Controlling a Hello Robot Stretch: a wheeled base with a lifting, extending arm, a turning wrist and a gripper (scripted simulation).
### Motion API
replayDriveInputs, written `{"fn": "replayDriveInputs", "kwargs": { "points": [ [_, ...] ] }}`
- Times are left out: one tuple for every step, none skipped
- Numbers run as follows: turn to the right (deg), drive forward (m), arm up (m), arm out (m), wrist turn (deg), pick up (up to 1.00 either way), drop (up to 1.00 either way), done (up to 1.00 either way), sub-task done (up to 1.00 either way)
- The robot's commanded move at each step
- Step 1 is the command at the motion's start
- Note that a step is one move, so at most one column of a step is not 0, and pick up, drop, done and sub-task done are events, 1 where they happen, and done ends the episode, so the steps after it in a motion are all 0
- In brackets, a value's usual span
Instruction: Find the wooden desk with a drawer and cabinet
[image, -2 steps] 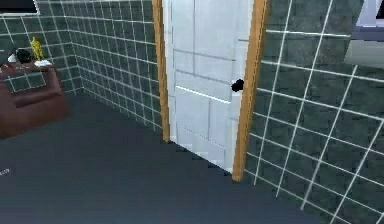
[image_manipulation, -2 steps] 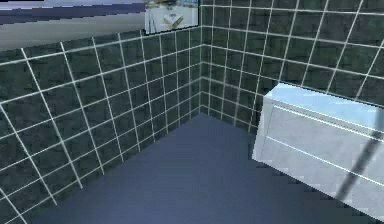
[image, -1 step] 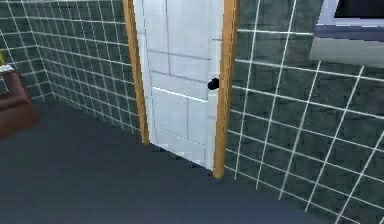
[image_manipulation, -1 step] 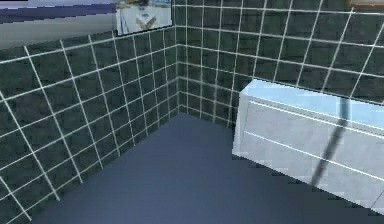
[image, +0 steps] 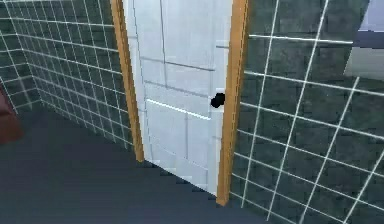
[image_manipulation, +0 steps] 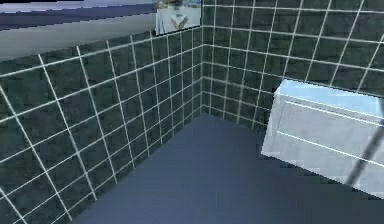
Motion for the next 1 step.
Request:
{"fn": "replayDriveInputs", "kwargs": {
  "points": [
    [-45.0, 0.0, 0.0, 0.0, 0.0, 0.0, 0.0, 0.0, 0.0]
  ]
}}
